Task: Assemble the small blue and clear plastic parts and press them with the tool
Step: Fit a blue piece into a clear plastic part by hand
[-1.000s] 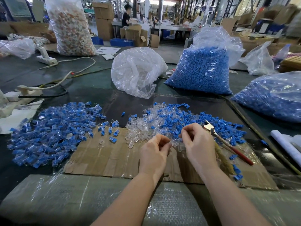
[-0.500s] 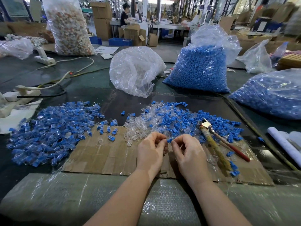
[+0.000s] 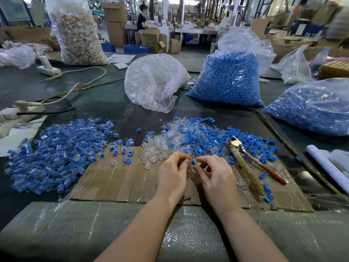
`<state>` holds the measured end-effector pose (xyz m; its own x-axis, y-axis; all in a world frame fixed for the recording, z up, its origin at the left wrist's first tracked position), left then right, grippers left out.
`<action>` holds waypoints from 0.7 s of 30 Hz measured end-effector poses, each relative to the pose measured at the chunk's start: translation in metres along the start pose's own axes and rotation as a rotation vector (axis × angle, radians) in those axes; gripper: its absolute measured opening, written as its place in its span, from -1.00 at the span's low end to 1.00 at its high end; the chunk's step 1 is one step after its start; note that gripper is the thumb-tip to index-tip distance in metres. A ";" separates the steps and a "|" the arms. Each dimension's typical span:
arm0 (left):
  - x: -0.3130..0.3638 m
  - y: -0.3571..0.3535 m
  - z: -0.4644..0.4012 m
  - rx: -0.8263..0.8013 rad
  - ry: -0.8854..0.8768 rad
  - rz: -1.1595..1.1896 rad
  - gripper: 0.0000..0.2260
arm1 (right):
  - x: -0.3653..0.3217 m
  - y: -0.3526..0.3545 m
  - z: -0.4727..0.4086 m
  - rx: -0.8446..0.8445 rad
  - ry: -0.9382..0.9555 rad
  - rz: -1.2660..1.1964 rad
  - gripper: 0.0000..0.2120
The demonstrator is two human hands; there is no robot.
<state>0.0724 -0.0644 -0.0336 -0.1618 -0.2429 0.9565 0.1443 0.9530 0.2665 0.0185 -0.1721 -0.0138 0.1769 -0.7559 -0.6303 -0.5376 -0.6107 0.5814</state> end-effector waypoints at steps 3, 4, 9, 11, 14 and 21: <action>0.002 0.000 0.000 -0.019 -0.007 -0.025 -0.78 | -0.002 0.000 0.000 -0.018 0.038 -0.037 -0.80; 0.002 0.000 0.001 -0.023 -0.011 -0.042 -0.78 | -0.002 0.001 0.001 -0.021 0.040 -0.045 -0.79; 0.002 0.001 0.001 -0.015 -0.042 -0.123 -0.79 | -0.003 0.001 0.000 -0.005 0.051 -0.066 -0.84; 0.002 0.001 0.001 -0.014 -0.042 -0.126 -0.78 | -0.003 0.002 0.000 0.011 0.051 -0.068 -0.91; 0.001 0.000 0.000 -0.005 -0.019 -0.107 -0.77 | -0.002 0.004 0.000 0.033 0.030 -0.041 -0.96; 0.006 0.002 0.002 0.003 -0.059 -0.113 -0.79 | -0.002 0.003 0.001 0.018 0.006 0.000 -0.91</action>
<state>0.0702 -0.0633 -0.0279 -0.2340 -0.3383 0.9115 0.1188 0.9205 0.3721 0.0153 -0.1722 -0.0114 0.1818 -0.7577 -0.6268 -0.5520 -0.6062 0.5726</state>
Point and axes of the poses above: each hand's wrist, its own z-axis away from the middle knuckle, its own y-axis out of the back of the hand, x = y × z, the point moved 4 cm from there along -z, towards the middle knuckle, and after that the axes turned 7 degrees about -z, right-handed, at the moved point
